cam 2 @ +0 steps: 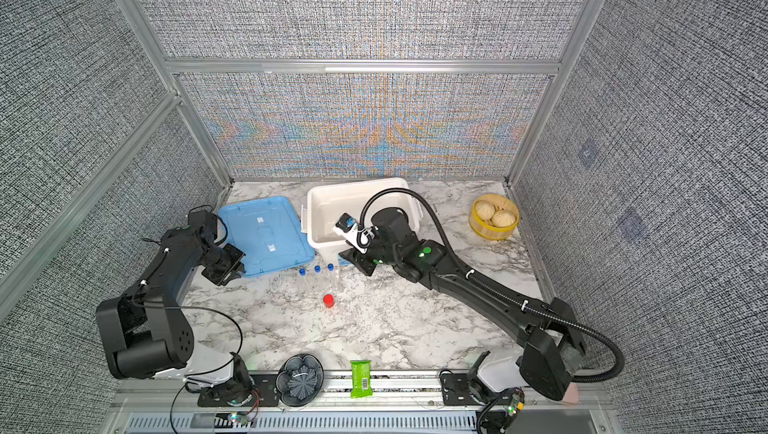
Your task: Organize the chemistry lab equipment
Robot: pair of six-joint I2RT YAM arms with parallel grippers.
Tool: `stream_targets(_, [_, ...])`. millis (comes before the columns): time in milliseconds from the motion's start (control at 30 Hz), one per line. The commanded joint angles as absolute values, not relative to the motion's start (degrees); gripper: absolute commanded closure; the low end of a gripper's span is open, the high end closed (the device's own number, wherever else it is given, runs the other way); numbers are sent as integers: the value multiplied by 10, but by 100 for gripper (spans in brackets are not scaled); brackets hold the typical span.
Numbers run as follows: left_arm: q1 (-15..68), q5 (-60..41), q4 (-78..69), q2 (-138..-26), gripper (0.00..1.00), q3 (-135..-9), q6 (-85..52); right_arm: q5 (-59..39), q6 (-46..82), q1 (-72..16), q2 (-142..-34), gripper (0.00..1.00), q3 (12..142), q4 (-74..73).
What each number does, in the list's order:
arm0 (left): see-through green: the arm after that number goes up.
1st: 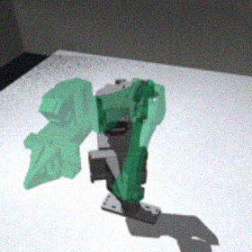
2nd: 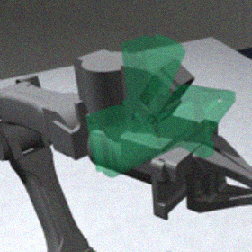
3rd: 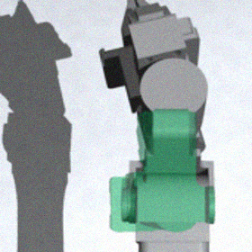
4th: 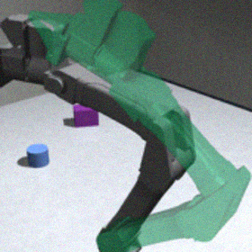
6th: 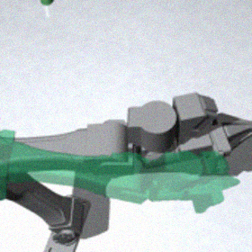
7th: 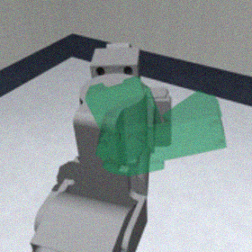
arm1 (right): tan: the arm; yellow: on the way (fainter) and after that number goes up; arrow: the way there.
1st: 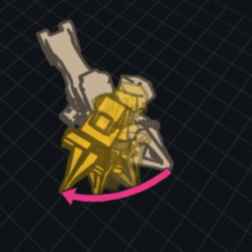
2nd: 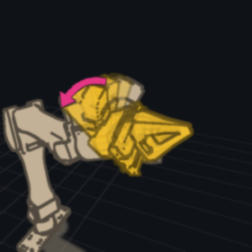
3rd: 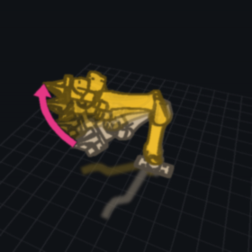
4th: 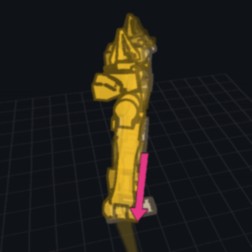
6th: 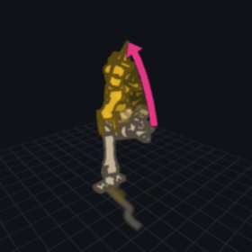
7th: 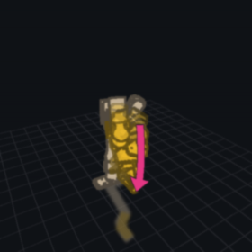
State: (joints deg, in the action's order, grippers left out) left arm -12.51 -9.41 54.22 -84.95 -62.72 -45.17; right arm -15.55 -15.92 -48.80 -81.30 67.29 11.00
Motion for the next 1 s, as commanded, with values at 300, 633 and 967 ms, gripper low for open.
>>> stream_targets(300, [-125,-102,577,-835,100,-639,-455,-143,-393,-618,-890,53,746,17])
stream_targets(633, [-124,-68,538,-910,80,-596,-453,-108,-416,-619,-829,49,702,-7])
stream_targets(967, [-125,-60,499,-985,67,-628,-415,-125,-410,-620,-795,49,680,-5])
